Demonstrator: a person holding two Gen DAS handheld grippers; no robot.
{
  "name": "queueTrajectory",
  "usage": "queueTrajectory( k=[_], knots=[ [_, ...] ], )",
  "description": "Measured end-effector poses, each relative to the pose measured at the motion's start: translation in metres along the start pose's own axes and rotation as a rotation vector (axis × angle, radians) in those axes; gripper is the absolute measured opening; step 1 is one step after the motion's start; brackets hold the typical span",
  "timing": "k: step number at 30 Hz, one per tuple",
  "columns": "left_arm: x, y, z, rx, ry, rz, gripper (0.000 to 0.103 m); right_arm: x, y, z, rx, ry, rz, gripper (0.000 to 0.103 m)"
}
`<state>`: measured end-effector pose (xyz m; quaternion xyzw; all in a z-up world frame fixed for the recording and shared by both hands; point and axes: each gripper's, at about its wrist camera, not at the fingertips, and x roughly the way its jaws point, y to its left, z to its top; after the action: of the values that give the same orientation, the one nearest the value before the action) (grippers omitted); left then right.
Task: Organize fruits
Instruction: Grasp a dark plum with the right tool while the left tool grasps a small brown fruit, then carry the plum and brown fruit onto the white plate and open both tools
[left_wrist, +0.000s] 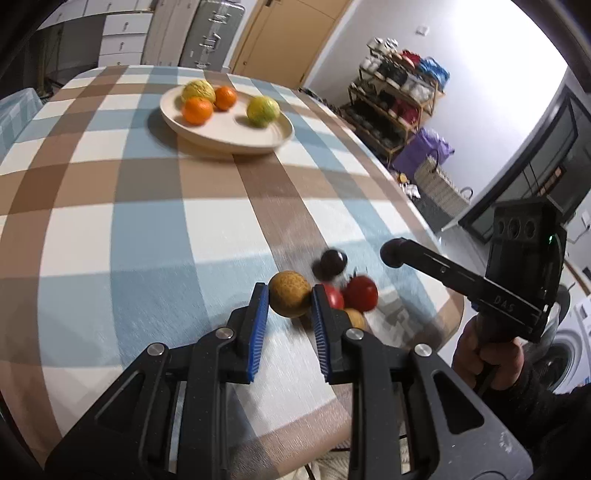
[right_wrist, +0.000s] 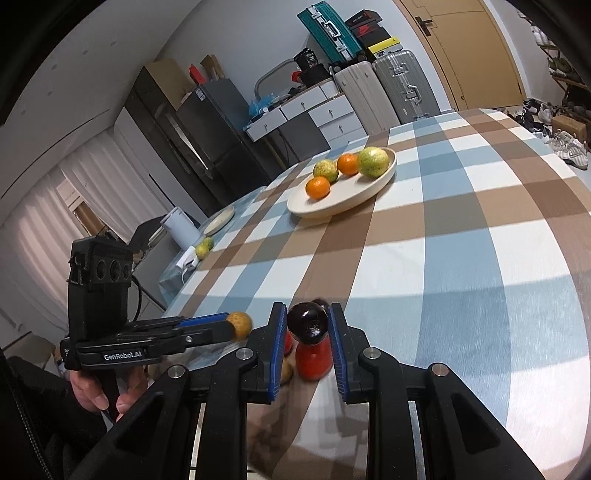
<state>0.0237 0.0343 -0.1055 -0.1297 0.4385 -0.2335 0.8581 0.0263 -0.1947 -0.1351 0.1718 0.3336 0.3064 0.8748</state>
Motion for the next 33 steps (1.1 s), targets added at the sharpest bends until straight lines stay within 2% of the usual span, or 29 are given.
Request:
queueTrajectory(
  k=[3, 9, 17, 23, 27, 33],
  knots=[
    [-0.003, 0.007, 0.014, -0.007, -0.026, 0.014, 0.021, 0.003, -0.005, 0.011, 0.008, -0.013, 0.002, 0.023],
    [0.000, 0.024, 0.063, -0.028, -0.083, 0.026, 0.021, 0.014, -0.013, 0.040, 0.002, -0.031, 0.007, 0.023],
    [0.021, 0.036, 0.135, -0.007, -0.128, 0.059, 0.021, 0.037, -0.023, 0.102, -0.025, -0.052, 0.041, 0.023],
    [0.037, 0.062, 0.179, -0.027, -0.147, 0.081, 0.021, 0.071, -0.023, 0.149, -0.049, -0.029, 0.089, 0.023],
    [0.053, 0.086, 0.202, -0.042, -0.129, 0.106, 0.021, 0.099, -0.031, 0.175, -0.001, -0.001, 0.179, 0.023],
    [0.074, 0.114, 0.227, -0.033, -0.123, 0.133, 0.021, 0.149, -0.033, 0.201, 0.008, 0.053, 0.183, 0.023]
  ],
)
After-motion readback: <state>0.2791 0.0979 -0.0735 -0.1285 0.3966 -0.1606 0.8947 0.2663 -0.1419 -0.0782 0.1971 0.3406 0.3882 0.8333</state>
